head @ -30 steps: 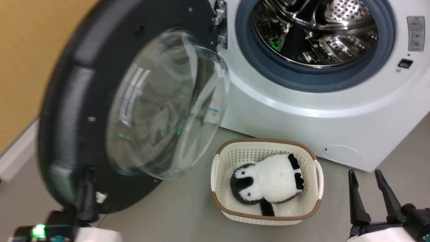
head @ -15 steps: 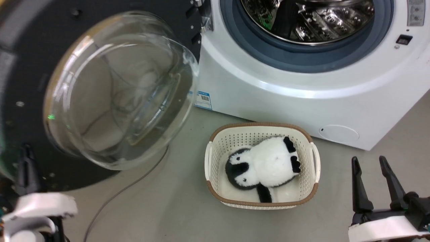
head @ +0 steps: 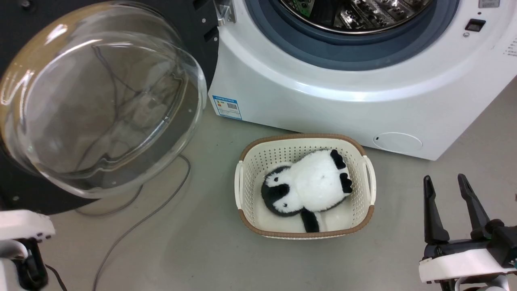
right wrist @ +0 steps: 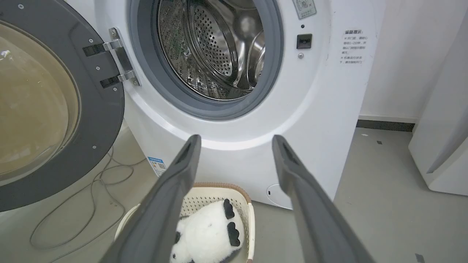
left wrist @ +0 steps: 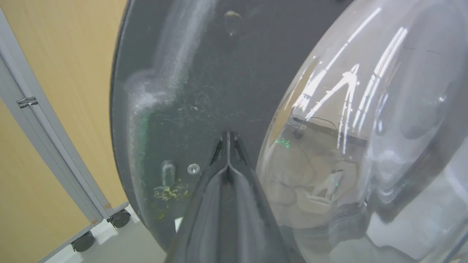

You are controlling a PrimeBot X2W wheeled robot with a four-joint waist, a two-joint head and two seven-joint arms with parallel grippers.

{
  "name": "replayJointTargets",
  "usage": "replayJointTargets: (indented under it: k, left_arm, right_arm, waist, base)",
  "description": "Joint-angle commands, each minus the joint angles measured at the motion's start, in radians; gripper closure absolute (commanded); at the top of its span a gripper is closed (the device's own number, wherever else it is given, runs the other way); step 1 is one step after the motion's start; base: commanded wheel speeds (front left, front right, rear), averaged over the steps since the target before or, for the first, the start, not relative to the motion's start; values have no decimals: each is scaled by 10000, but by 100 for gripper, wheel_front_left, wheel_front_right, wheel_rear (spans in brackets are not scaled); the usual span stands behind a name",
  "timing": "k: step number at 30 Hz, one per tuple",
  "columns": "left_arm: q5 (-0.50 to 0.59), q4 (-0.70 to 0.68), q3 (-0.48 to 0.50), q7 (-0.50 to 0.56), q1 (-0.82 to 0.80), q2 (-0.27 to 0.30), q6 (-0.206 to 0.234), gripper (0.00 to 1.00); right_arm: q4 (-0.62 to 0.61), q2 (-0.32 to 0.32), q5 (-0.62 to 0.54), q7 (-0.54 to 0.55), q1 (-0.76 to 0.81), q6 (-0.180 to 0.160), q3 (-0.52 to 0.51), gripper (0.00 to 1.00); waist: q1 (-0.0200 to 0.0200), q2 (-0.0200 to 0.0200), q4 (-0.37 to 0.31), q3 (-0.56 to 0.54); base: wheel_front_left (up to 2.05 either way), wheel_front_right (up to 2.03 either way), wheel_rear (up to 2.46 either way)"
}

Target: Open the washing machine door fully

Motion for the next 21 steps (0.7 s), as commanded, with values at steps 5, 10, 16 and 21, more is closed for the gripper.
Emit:
replayJointTargets:
  k: [5, 10, 16, 21]
  left_arm:
    - [273, 667, 467, 18, -772, 116, -99, 100]
    - [569, 902, 689, 18, -968, 130, -134, 100]
    - [793, 811, 867, 18, -856, -19, -194, 100]
    - [977, 369, 1032, 18, -410, -213, -328, 100]
  right_arm:
    - [-21, 30, -121, -44, -240, 8, 32, 0]
    - [-14, 30, -141, -44, -295, 8, 61, 0]
    - [39, 30, -95, -44, -216, 8, 47, 0]
    - [72, 30, 35, -44, -115, 8, 0, 0]
  waist:
    - [-1, 0, -123, 152]
    - [-1, 0, -219, 142]
    - [-1, 0, -274, -52]
    - [-1, 0, -385, -390]
  base:
    - [0, 0, 0]
    - [0, 0, 0]
    - [0, 0, 0]
    - [0, 0, 0]
